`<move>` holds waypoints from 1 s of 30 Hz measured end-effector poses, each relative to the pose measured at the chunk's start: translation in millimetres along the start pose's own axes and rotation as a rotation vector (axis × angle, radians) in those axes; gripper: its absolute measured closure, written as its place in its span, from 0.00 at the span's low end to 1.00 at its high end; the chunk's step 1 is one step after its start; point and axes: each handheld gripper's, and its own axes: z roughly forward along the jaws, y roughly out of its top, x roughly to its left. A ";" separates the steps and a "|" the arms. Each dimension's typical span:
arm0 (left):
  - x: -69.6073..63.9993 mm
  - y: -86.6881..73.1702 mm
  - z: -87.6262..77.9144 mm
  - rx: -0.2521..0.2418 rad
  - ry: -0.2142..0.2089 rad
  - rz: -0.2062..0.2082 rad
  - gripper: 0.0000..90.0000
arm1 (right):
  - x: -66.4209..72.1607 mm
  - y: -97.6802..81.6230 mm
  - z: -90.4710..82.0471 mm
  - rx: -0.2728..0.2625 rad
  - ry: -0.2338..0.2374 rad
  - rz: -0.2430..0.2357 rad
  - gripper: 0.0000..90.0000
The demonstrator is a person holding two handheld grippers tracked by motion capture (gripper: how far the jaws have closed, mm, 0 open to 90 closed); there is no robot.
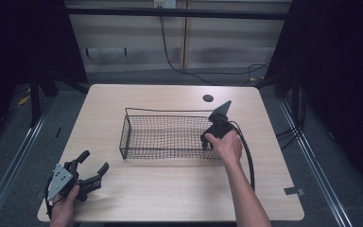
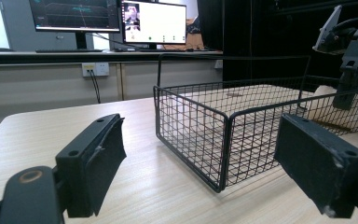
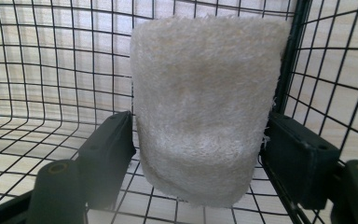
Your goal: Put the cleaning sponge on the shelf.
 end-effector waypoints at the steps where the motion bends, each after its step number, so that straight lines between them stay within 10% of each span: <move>1: 0.1 0.0 0.0 0.000 0.000 0.001 0.17 | -0.1 0.1 -0.4 0.002 -0.002 0.000 0.29; 30: 0.0 0.0 0.0 0.000 0.000 0.000 0.17 | -0.7 -3.1 -9.1 -0.019 0.038 -0.024 0.19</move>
